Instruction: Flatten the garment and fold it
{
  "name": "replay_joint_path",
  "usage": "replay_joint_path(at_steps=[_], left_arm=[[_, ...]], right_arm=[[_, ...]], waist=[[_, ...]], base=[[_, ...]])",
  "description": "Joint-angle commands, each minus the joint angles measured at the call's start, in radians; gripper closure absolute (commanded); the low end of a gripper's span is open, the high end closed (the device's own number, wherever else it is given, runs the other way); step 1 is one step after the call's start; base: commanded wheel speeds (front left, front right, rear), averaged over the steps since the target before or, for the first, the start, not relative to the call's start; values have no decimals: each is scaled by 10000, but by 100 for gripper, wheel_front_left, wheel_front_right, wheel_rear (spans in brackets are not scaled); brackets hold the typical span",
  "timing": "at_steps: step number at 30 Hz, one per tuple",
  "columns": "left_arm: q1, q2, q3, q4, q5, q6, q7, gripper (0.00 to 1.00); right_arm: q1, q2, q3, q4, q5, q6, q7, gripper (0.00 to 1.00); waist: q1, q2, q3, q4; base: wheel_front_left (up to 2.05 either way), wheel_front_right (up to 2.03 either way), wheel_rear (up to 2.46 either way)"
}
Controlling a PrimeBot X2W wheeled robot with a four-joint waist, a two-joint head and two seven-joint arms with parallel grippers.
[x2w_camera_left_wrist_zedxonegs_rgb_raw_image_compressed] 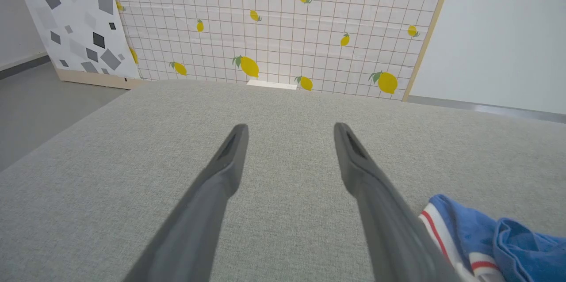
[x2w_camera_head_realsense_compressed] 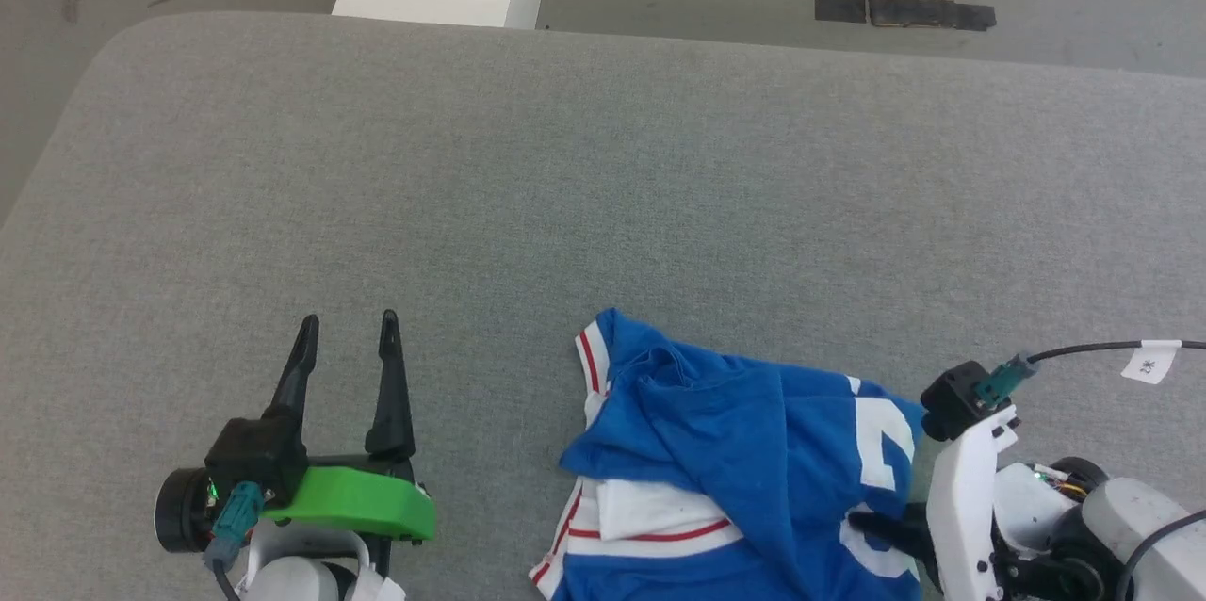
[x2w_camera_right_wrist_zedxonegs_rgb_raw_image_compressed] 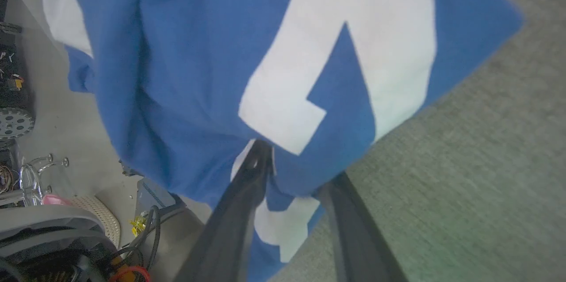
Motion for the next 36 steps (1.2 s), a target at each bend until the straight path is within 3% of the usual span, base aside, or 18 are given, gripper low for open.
replay_joint_path(at_steps=[1,8,14,25,31,36], left_arm=[[-102,-28,13,20,-27,53,-36,0],[169,-28,129,67,4,82,-36,0],[482,-28,289,29,-17,70,-36,0],[477,-28,499,-391,-72,210,-36,0],[71,-28,708,-628,184,112,-36,0],[-438,-28,779,-723,526,-156,-36,0]], right_arm=[[118,179,350,195,1,-13,-121,100],[-705,-267,941,-144,-369,-13,-1076,100],[-1716,-1062,1433,-888,-917,-13,-1636,100],[-3420,-3127,1828,-1667,-2154,-13,-1969,100],[-3872,-3637,1425,-872,-2389,-13,-2483,100],[-4060,-3615,834,572,-2630,-13,-3086,100]], waist=[[0,0,-56,-24],[0,0,-481,-287],[0,0,-767,-864],[0,0,12,-2946],[0,0,903,-4055],[0,0,1724,-4483]], base=[[0,0,0],[0,0,0],[0,0,0],[0,0,0],[0,0,0],[0,0,0]])
